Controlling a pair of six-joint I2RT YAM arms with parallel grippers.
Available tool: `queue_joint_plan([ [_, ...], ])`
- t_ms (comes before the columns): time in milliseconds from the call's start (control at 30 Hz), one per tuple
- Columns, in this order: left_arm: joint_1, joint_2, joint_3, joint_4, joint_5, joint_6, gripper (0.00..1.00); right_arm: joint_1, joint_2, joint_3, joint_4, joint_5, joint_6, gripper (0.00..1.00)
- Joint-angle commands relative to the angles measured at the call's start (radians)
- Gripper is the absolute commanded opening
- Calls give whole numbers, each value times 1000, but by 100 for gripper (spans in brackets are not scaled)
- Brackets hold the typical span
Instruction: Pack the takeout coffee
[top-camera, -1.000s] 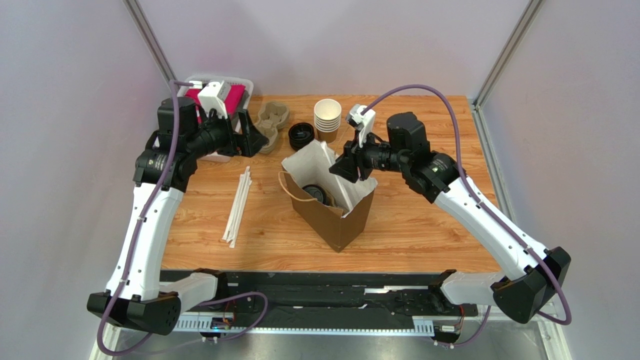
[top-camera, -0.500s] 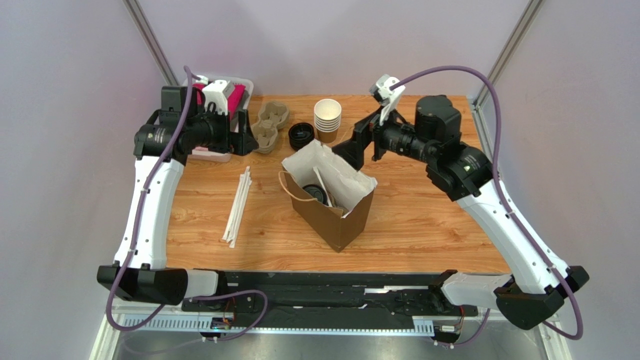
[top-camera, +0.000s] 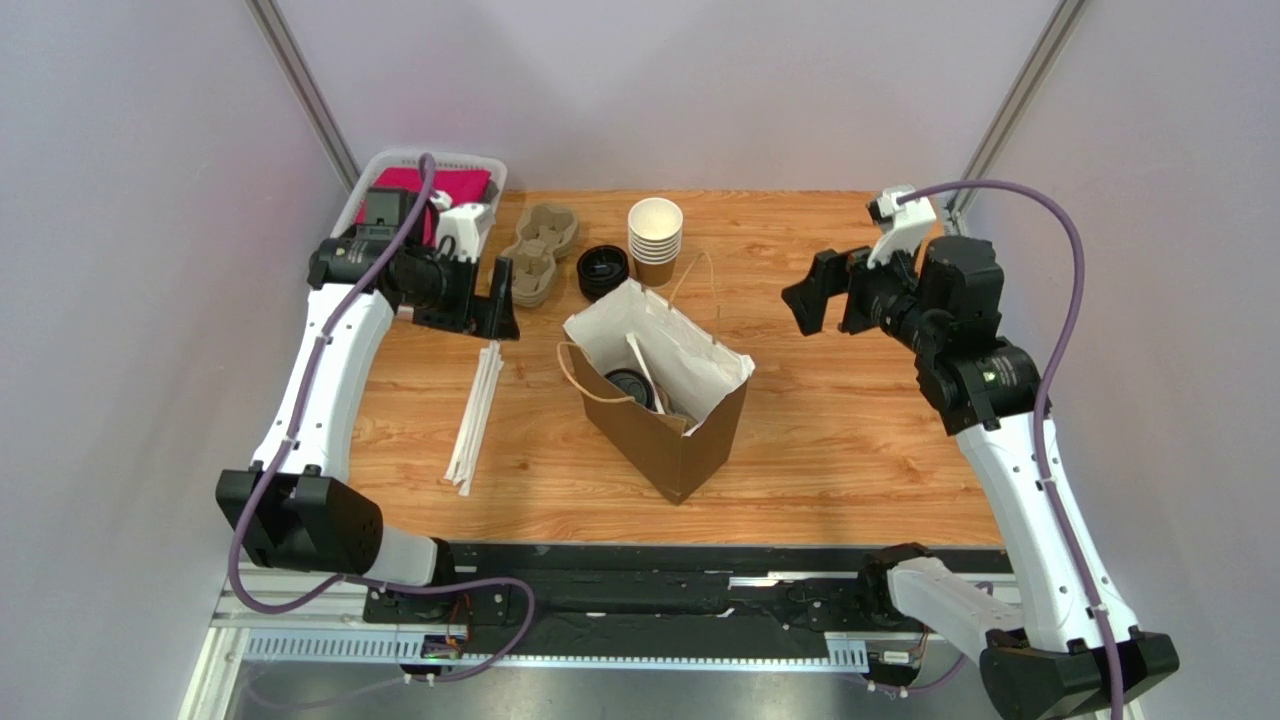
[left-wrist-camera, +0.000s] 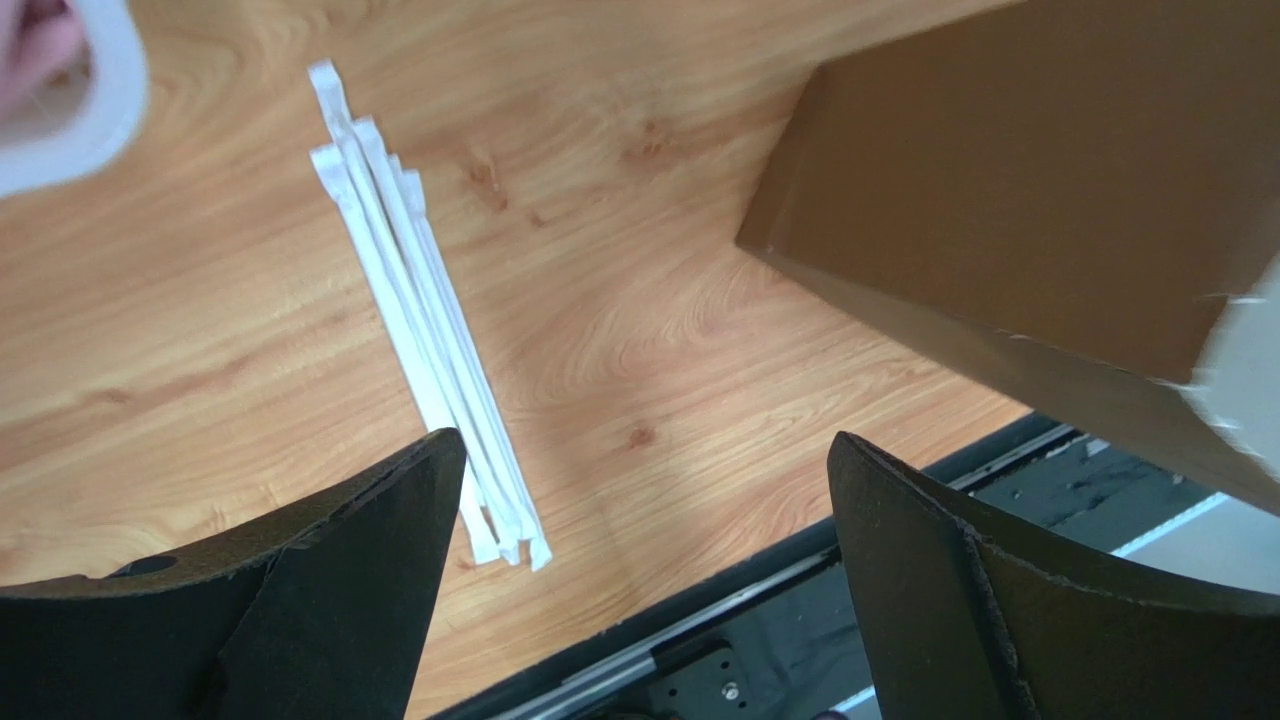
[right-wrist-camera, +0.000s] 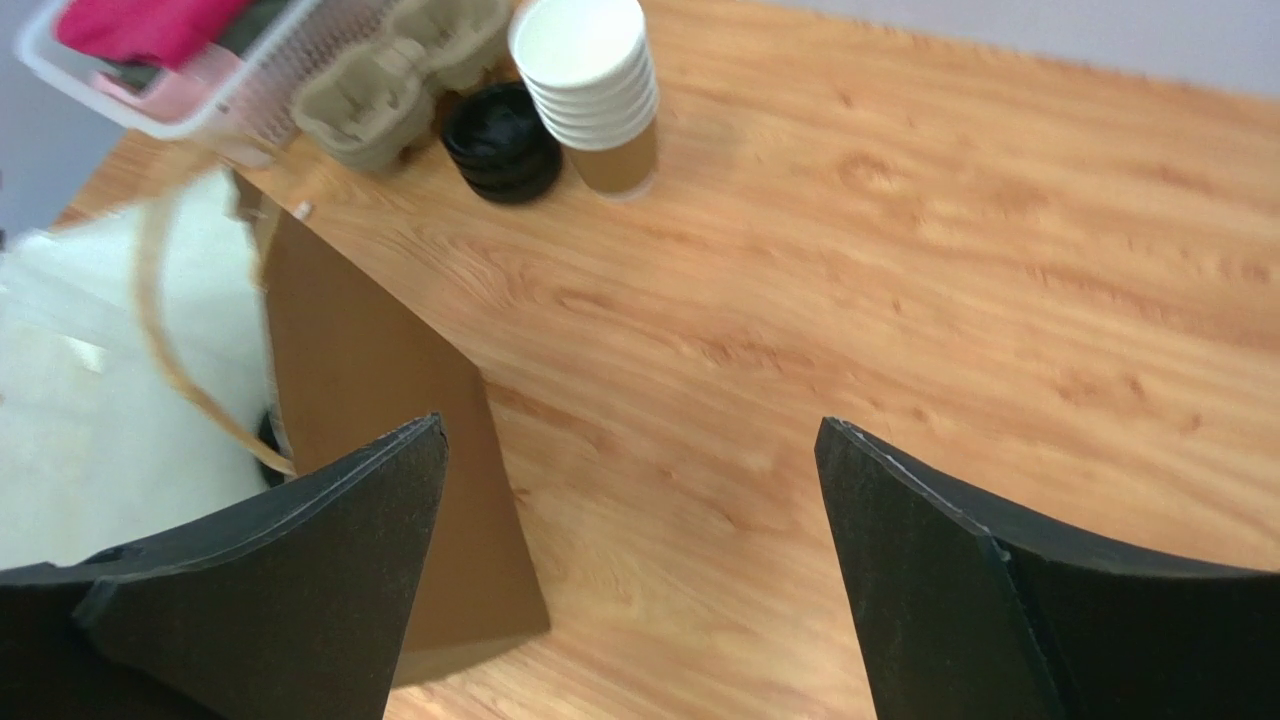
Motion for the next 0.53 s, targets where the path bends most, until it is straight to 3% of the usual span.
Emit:
queue_joint_plan([
  [0,7,-36,-132,80,-15,57,99,-48,-60,-110,-7,39,-11,100],
  [167,6,-33,-261,149,-21,51,99,-59,-119,-265,10,81,-45,100],
  [500,6,-42,-298,192,-39,56,99,-94,-126,-293,7,70,-45,100],
])
